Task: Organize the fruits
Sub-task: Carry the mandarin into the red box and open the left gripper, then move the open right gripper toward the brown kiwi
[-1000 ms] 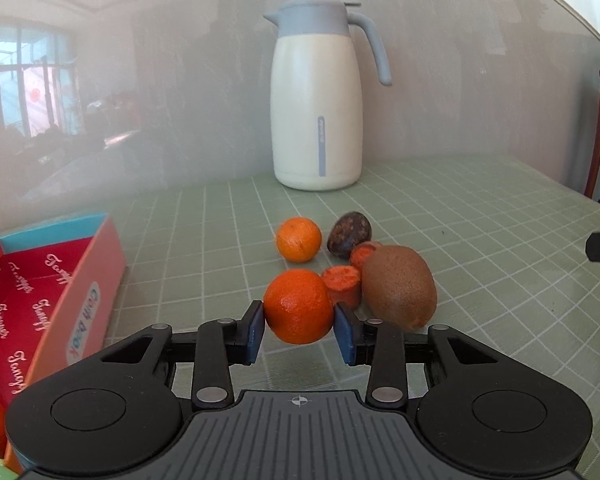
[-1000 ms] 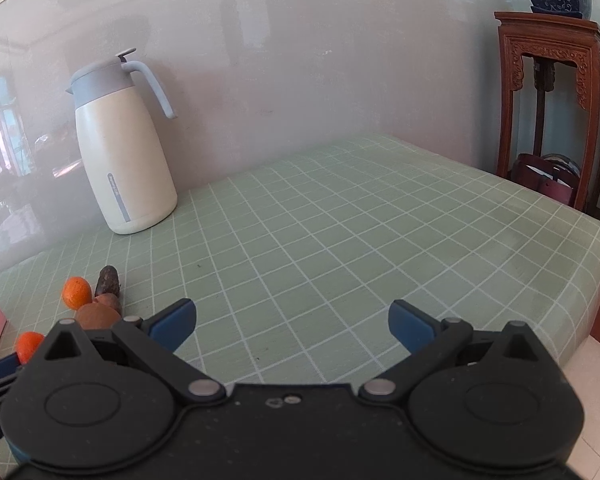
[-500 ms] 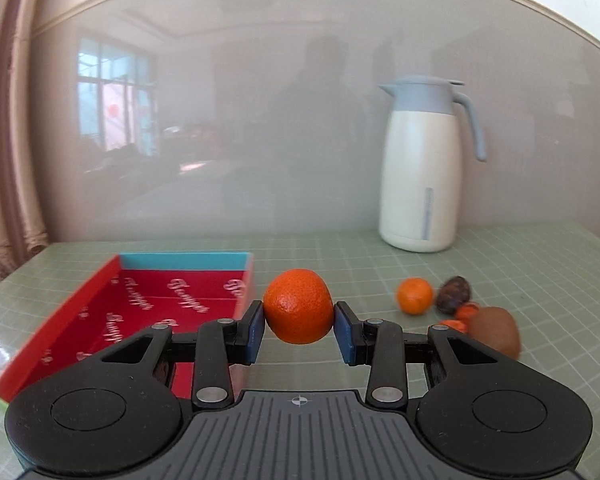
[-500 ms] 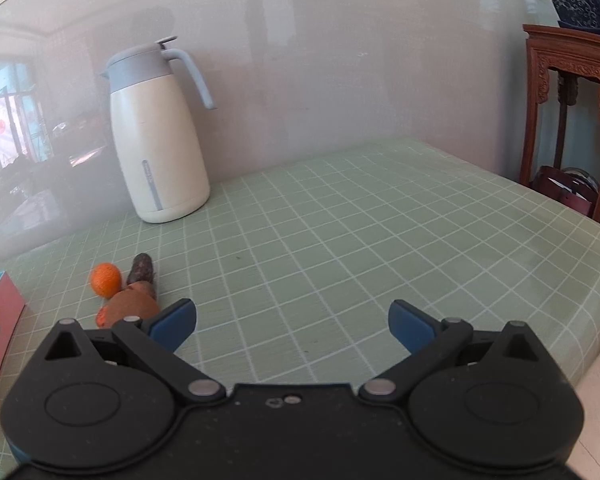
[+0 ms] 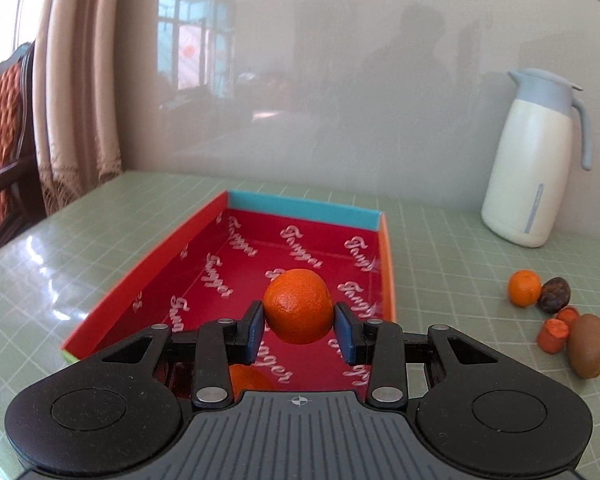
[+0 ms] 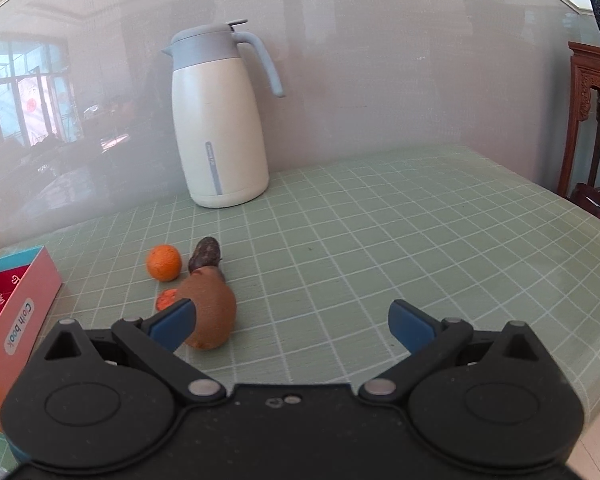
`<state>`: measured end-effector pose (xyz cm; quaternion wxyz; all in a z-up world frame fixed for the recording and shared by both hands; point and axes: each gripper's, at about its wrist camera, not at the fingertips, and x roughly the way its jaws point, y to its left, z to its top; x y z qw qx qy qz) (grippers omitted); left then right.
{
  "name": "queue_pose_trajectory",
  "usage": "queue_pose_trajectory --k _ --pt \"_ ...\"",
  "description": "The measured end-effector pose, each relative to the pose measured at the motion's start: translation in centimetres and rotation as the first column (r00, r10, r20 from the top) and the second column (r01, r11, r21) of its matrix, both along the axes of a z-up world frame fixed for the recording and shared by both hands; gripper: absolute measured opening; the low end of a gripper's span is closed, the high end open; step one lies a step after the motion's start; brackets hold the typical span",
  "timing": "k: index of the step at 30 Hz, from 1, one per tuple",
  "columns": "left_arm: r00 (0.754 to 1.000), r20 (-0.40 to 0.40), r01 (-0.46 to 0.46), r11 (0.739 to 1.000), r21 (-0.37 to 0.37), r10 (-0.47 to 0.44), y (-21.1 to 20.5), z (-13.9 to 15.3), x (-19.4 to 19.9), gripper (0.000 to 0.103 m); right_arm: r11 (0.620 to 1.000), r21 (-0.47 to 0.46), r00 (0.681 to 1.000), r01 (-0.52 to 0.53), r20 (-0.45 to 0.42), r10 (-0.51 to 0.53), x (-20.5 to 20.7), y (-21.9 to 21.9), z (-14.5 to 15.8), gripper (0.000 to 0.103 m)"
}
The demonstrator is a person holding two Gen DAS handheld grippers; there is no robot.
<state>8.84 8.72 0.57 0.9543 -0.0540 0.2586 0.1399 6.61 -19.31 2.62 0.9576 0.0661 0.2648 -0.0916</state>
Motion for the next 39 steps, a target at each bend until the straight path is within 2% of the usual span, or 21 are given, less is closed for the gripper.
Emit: queue_pose_trajectory --k 9,16,21,23,24,25,27,29,33,39 --pt "0.998 -0.050 -0.039 0.998 -0.044 0.037 1.1 -0.8 0.3 0.038 1.000 0.002 1.000 -0.014 -0.001 0.014 0.2 0.7 0.0 0.103" --pt "0.994 -0.036 -0.106 0.994 -0.033 0.105 1.5 -0.7 -0.1 0.038 1.000 -0.010 1.000 -0.002 0.001 0.002 0.2 0.8 0.0 0.103" --pt "0.993 -0.031 -0.117 0.992 -0.037 0.116 1.6 -0.5 -0.4 0.039 1.000 -0.013 1.000 -0.006 -0.005 0.006 0.2 0.9 -0.1 0.103" --pt "0.993 -0.017 -0.120 0.992 -0.040 0.119 1.7 -0.2 -0.6 0.043 1.000 -0.012 1.000 -0.006 -0.006 0.006 0.3 0.9 -0.1 0.103" --pt "0.993 -0.010 -0.121 0.992 -0.039 0.121 1.8 -0.1 -0.7 0.050 1.000 -0.011 1.000 -0.006 -0.006 0.006 0.3 0.9 -0.1 0.103" --pt "0.991 -0.001 -0.131 0.991 -0.034 0.131 1.8 0.1 -0.9 0.062 1.000 -0.011 1.000 -0.006 -0.006 0.006 0.3 0.9 -0.1 0.103" --pt "0.989 0.027 -0.146 0.989 -0.015 0.146 1.8 0.6 -1.4 0.070 1.000 -0.012 1.000 -0.008 -0.010 0.008 0.4 0.9 -0.2 0.103" --pt "0.988 0.051 -0.145 0.989 0.002 0.144 1.9 1.2 -1.7 0.071 1.000 -0.011 1.000 -0.012 -0.010 0.012 0.4 0.9 -0.2 0.103" --pt "0.983 0.082 -0.164 0.986 0.017 0.162 2.5 2.0 -2.7 0.082 1.000 0.003 1.000 -0.029 -0.012 0.029 0.6 1.0 -0.3 0.103" --pt "0.973 0.136 -0.194 0.980 0.049 0.185 4.3 3.3 -4.8 0.085 0.998 0.024 0.998 -0.060 -0.029 0.061 1.4 1.5 -0.8 0.103"
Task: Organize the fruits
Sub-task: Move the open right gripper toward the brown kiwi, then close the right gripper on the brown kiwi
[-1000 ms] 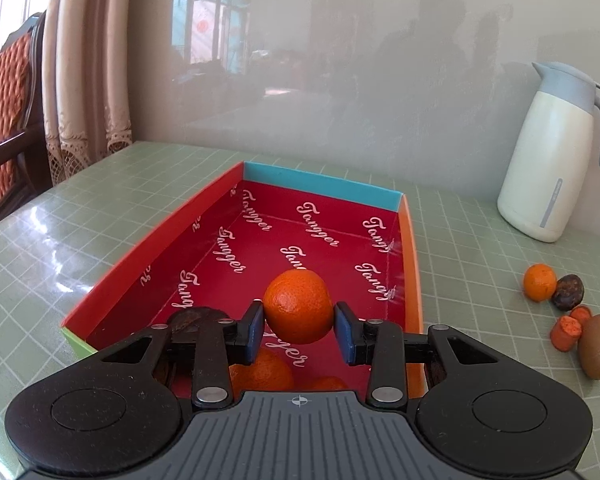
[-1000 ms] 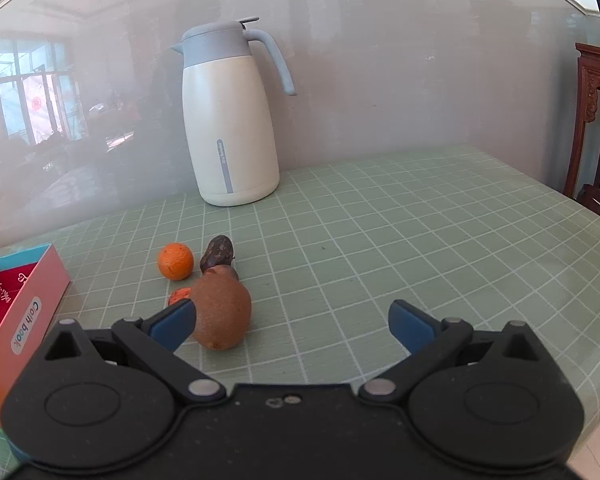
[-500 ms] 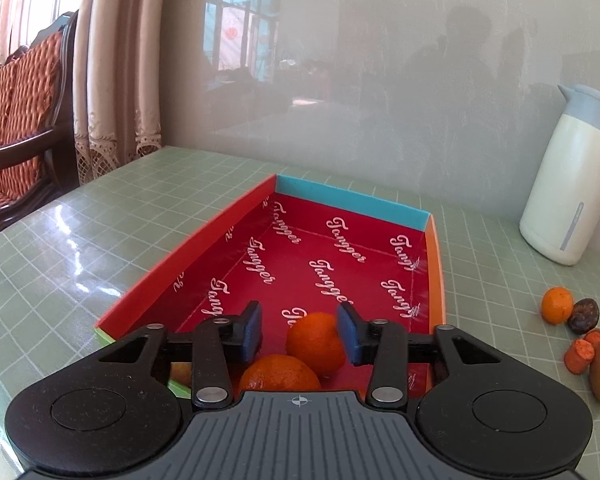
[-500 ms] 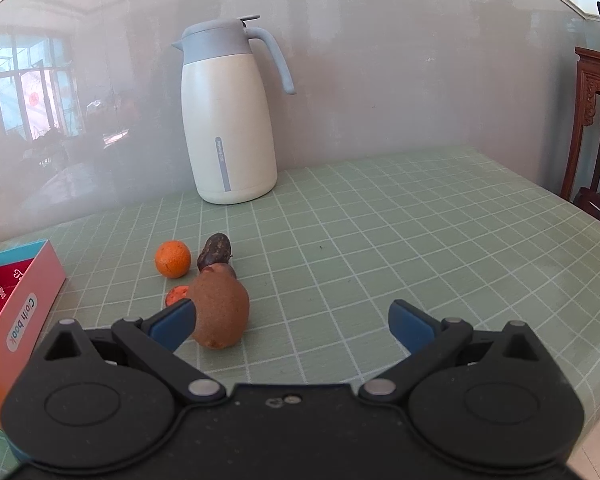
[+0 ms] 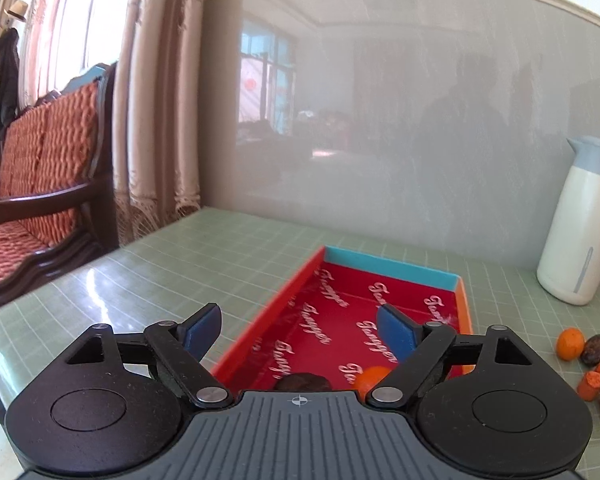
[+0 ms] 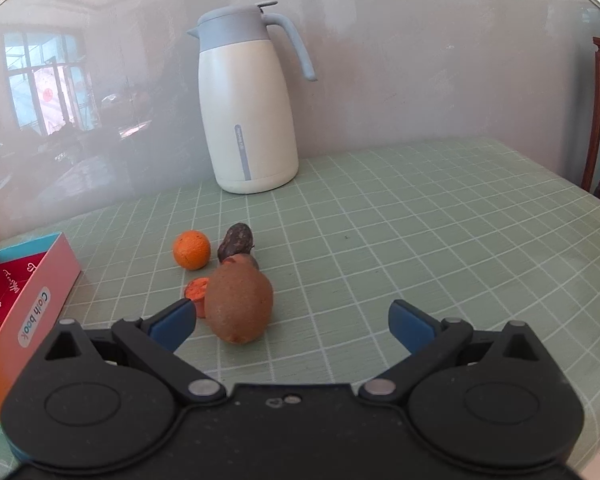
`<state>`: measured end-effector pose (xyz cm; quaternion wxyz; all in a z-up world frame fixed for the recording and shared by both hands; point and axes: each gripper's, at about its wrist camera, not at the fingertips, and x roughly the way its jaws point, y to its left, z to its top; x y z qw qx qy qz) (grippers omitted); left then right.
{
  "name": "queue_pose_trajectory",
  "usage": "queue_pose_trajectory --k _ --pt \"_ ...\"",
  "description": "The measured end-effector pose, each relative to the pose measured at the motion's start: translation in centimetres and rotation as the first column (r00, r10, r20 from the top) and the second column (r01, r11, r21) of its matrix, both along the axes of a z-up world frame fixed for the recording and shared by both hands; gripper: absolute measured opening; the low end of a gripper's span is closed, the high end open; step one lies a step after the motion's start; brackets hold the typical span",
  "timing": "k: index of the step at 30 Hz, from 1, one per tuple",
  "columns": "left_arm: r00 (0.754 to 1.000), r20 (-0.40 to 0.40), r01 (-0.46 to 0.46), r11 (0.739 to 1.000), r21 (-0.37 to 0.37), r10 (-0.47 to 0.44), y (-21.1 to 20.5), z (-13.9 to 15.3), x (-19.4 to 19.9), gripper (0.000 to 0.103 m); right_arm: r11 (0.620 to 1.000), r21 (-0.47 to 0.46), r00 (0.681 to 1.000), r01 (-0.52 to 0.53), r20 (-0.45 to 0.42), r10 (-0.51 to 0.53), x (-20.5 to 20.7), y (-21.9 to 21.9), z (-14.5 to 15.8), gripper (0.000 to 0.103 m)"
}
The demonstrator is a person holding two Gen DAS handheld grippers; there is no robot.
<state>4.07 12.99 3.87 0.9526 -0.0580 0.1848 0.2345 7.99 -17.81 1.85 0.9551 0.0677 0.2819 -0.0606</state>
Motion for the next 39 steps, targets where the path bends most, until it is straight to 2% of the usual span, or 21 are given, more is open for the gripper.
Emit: queue_pose_trajectory --k 7,17,20,23,24,26,29,34,39 --pt "0.998 0.028 -0.065 0.998 0.000 0.065 3.1 0.4 -2.5 0.089 0.999 0.038 1.000 -0.020 -0.020 0.021 1.4 0.5 -0.6 0.102" --pt "0.987 0.045 -0.154 0.988 -0.019 0.155 6.8 0.1 -5.0 0.093 0.997 0.072 0.996 -0.021 -0.086 0.028 4.3 1.1 -2.1 0.091" --pt "0.982 0.048 -0.179 0.983 -0.029 0.181 7.9 0.0 -5.5 0.094 0.995 0.099 0.995 -0.027 -0.097 0.037 4.7 1.0 -2.5 0.069" --pt "0.979 0.043 -0.200 0.979 -0.044 0.202 8.8 -0.1 -5.7 0.094 0.991 0.130 0.995 -0.023 -0.097 0.035 4.8 0.7 -2.7 0.062" --pt "0.978 0.041 -0.204 0.978 -0.049 0.206 9.0 -0.2 -5.8 0.094 0.991 0.134 0.995 -0.025 -0.091 0.038 4.8 0.8 -2.7 0.055" --pt "0.976 0.037 -0.212 0.976 -0.053 0.214 9.2 -0.4 -5.9 0.095 0.989 0.141 0.995 -0.043 -0.081 0.054 4.7 1.0 -2.6 0.049" --pt "0.975 0.030 -0.217 0.975 -0.051 0.219 9.2 -0.6 -5.9 0.095 0.994 0.101 0.995 -0.050 -0.076 0.058 4.7 1.7 -2.6 0.048" --pt "0.974 0.028 -0.224 0.973 -0.053 0.226 9.4 -0.7 -5.9 0.095 0.990 0.124 0.995 -0.071 -0.061 0.079 4.5 1.6 -2.5 0.047" --pt "0.969 0.027 -0.243 0.967 -0.074 0.246 9.8 -0.8 -6.2 0.095 0.990 0.095 0.994 -0.101 -0.021 0.104 3.9 2.3 -1.8 0.047"
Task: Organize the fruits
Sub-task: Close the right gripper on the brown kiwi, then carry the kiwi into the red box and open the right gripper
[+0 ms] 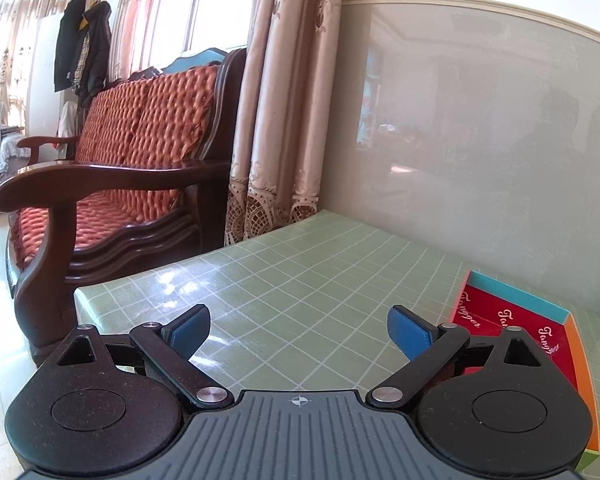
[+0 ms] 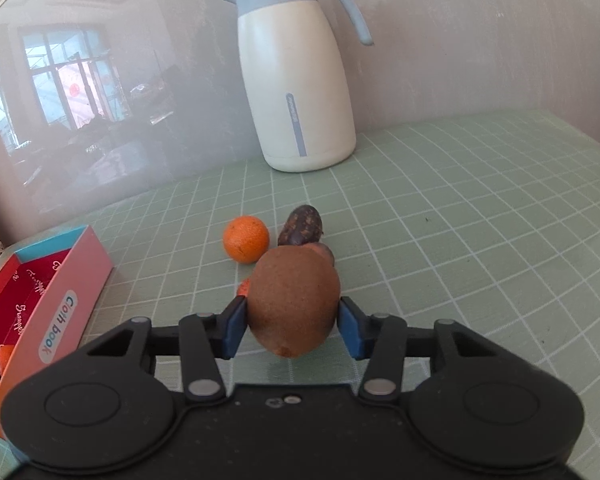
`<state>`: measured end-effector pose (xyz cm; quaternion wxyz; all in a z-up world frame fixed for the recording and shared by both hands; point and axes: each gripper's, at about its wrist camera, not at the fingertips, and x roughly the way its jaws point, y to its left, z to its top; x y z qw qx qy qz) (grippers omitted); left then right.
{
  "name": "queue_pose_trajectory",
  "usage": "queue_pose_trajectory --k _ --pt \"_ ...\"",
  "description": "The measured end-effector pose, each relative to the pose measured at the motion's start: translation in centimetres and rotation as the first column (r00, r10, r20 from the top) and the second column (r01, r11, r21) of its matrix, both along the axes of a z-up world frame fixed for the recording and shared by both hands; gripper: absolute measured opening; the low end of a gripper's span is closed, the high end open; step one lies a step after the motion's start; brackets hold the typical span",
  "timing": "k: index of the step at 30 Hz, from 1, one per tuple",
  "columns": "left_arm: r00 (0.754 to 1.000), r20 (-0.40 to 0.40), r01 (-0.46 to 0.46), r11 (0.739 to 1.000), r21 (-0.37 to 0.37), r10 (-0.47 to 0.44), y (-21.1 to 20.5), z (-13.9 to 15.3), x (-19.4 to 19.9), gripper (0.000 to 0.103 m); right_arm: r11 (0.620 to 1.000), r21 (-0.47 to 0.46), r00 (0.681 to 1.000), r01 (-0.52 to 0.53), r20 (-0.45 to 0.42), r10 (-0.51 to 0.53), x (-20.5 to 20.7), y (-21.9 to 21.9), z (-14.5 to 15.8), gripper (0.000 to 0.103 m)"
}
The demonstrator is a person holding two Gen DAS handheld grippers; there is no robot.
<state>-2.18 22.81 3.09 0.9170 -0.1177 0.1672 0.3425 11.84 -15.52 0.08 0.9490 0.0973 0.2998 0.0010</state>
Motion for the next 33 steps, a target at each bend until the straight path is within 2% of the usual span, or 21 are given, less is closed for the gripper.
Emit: queue_pose_trajectory --k 4,8,15,26,33 --pt "1.000 0.003 -0.018 1.000 -0.014 0.018 0.4 -0.2 -0.3 0.095 0.999 -0.006 0.999 -0.031 0.039 0.031 -0.8 0.8 0.9 0.047" --pt "0.999 0.004 -0.034 0.999 -0.014 0.034 0.8 -0.2 -0.8 0.095 0.994 0.007 0.990 -0.113 0.083 0.112 -1.7 2.6 1.9 0.047" --pt "0.998 -0.004 -0.062 0.998 0.008 0.062 1.4 -0.4 -1.7 0.095 0.952 -0.011 0.942 -0.305 0.147 0.303 -2.8 7.9 3.5 0.047" --pt "0.994 -0.012 -0.106 0.994 0.014 0.106 3.2 -0.5 -2.9 0.095 0.880 -0.039 0.870 -0.474 0.133 0.474 -2.9 14.5 3.6 0.047" --pt "0.993 -0.016 -0.117 0.993 0.019 0.118 3.7 -0.6 -3.1 0.095 0.855 -0.115 0.851 -0.505 0.099 0.516 -3.2 17.1 2.6 0.048"
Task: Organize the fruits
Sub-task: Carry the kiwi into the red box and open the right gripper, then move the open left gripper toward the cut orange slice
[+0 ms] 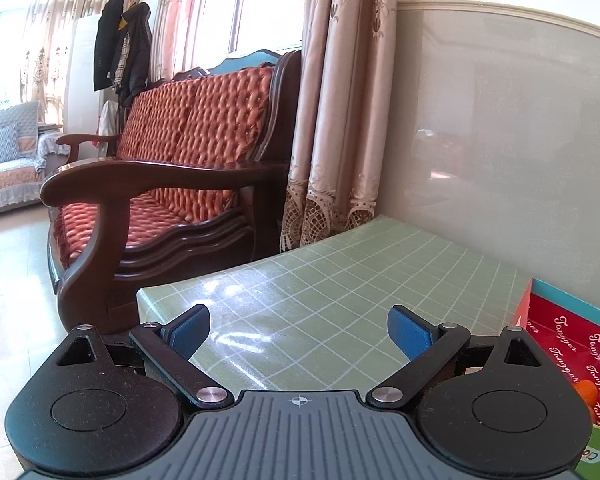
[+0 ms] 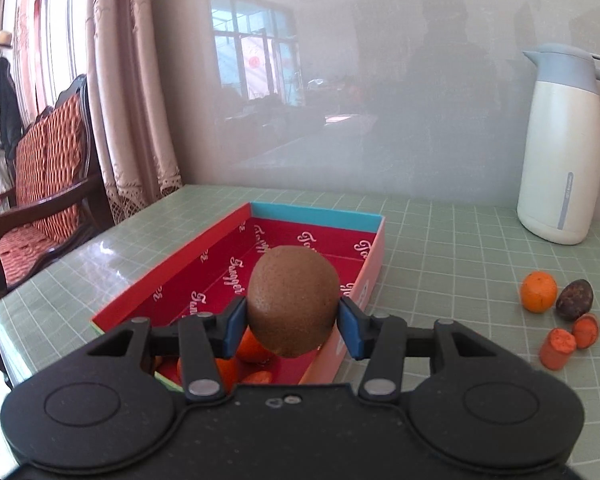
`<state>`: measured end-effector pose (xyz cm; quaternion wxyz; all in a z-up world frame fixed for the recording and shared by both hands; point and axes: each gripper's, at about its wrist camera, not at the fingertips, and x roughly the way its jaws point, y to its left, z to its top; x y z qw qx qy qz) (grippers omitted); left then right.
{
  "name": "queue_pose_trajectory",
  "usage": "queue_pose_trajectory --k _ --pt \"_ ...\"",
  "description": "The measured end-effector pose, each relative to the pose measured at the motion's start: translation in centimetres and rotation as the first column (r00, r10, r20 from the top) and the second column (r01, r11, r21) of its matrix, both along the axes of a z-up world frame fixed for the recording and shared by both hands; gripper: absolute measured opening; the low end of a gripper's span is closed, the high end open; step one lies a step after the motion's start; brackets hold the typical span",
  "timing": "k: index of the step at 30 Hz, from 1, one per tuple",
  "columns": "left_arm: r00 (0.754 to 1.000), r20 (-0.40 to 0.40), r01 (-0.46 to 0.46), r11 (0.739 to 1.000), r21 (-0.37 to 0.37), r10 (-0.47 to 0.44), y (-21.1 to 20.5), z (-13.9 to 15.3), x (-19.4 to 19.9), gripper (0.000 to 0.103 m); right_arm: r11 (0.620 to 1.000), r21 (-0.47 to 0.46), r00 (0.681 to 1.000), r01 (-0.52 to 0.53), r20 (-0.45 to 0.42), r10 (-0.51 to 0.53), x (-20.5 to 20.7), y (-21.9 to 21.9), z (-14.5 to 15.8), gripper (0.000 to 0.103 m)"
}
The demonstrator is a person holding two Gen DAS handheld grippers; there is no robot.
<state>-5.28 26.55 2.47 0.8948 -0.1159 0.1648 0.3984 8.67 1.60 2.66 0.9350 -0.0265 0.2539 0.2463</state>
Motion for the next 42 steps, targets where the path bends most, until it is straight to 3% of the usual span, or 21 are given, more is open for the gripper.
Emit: queue_pose_trajectory --k 13,15,20,23,26,27,33,36,42 --pt "1.000 -0.003 0.025 1.000 0.004 -0.025 -1.0 0.2 0.5 0.095 0.999 0.022 0.997 0.043 0.070 -0.044 -0.8 -1.5 0.6 0.055" --pt "0.999 -0.002 0.040 0.999 0.005 -0.040 -1.5 0.2 0.8 0.095 0.997 0.029 0.994 0.071 0.078 -0.073 -0.8 -2.3 0.7 0.069" --pt "0.995 -0.002 0.102 0.995 0.018 -0.102 -3.7 0.5 1.8 0.095 0.990 0.040 0.986 0.139 0.082 -0.142 -0.8 -4.4 0.9 0.073" --pt "0.987 -0.008 0.159 0.987 0.033 -0.158 -5.5 0.6 2.7 0.095 0.980 0.034 0.977 0.194 0.089 -0.196 -0.9 -5.9 0.9 0.088" --pt "0.977 -0.015 0.215 0.975 0.056 -0.214 -7.6 0.8 3.7 0.095 0.967 0.021 0.961 0.253 0.106 -0.254 -1.1 -7.4 1.0 0.096" --pt "0.973 -0.018 0.232 0.971 0.063 -0.231 -8.3 0.9 4.0 0.095 0.960 0.016 0.955 0.279 0.104 -0.279 -1.0 -8.1 1.0 0.103" --pt "0.942 -0.029 0.335 0.938 0.095 -0.333 -12.5 1.0 5.5 0.095 0.903 0.014 0.900 0.428 0.085 -0.428 -0.9 -12.8 1.1 0.103" --pt "0.915 -0.032 0.403 0.909 0.105 -0.402 -14.7 1.0 6.1 0.095 0.864 0.029 0.862 0.503 0.057 -0.503 -0.9 -15.6 1.1 0.103" --pt "0.816 -0.092 0.579 0.803 0.141 -0.571 -20.1 0.7 7.9 0.095 0.785 0.057 0.786 0.616 0.015 -0.618 -1.3 -20.4 0.7 0.103"
